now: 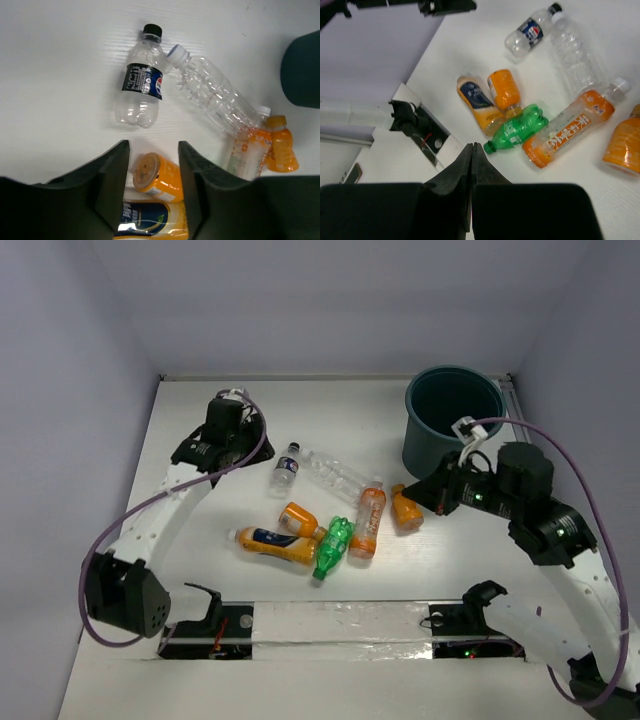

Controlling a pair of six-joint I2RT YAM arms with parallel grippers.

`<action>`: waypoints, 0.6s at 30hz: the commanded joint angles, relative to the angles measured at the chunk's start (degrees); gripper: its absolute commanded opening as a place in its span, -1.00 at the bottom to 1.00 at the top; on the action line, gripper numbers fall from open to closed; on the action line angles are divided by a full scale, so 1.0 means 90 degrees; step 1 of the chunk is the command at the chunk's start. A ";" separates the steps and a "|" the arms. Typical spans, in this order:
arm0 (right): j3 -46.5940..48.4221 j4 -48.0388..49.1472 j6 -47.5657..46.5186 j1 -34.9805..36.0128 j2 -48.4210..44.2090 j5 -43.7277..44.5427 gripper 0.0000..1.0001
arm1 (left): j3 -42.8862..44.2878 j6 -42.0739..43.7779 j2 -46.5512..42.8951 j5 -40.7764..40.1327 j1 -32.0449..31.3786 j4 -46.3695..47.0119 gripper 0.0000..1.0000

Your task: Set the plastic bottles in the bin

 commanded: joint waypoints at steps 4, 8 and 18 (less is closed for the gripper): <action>-0.0314 0.0620 0.0172 0.0957 0.0249 0.1041 -1.00 | 0.0963 0.0805 0.1198 -0.0294 -0.0034 0.0170 0.08; -0.0510 0.0650 0.0172 0.1192 0.0375 0.1148 -1.00 | 0.1355 0.1021 0.2087 -0.0158 -0.0034 0.0090 0.21; -0.0276 0.0582 -0.0345 0.1251 0.1264 0.1696 -1.00 | 0.2010 0.1577 0.3563 0.0389 -0.0034 -0.0076 0.30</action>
